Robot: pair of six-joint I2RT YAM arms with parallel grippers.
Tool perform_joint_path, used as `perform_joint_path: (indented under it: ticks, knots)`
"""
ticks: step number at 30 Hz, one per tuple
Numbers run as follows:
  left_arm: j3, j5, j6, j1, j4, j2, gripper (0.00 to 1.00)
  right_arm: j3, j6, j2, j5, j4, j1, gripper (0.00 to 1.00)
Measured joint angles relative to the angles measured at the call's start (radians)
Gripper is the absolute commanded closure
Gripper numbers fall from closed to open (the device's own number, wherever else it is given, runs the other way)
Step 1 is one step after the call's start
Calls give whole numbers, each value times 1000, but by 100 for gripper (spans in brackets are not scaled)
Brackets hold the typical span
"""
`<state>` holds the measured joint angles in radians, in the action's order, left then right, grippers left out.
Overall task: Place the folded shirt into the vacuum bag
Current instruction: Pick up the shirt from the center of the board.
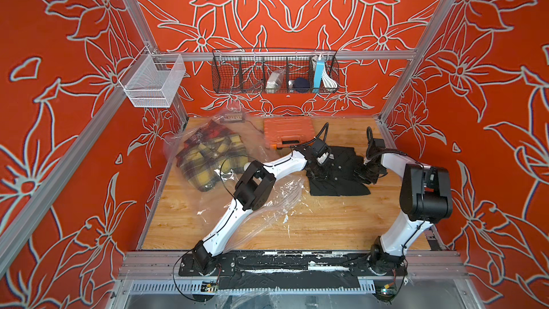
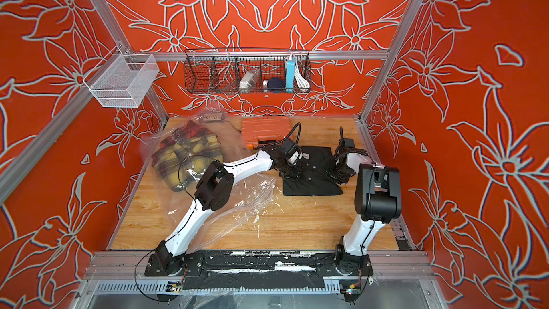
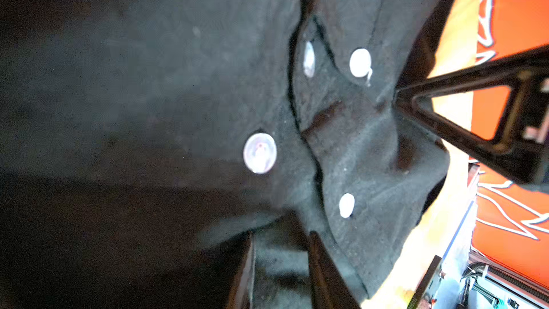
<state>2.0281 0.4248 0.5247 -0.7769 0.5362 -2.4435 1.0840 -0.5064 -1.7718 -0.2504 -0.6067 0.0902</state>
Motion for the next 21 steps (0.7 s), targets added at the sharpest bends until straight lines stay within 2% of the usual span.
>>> perform_joint_path:
  ticks: [5,8,12,14,17,21]
  knots:
    - [-132,1,1,-27,-47,75,67,-116,-23,94,-20,31,-6,67]
    - [-243,8,10,-58,-65,143,67,-235,-55,216,-26,14,-8,62]
    - [-359,36,23,-110,-71,219,64,-343,-98,398,-29,-60,-8,38]
    - [-393,55,24,-130,-51,253,60,-343,-110,462,-9,-104,-8,33]
    - [-406,61,6,-146,26,323,53,-289,-100,522,38,-172,-8,30]
    - [-340,16,-37,-74,132,436,44,-163,-54,529,79,-212,-8,29]
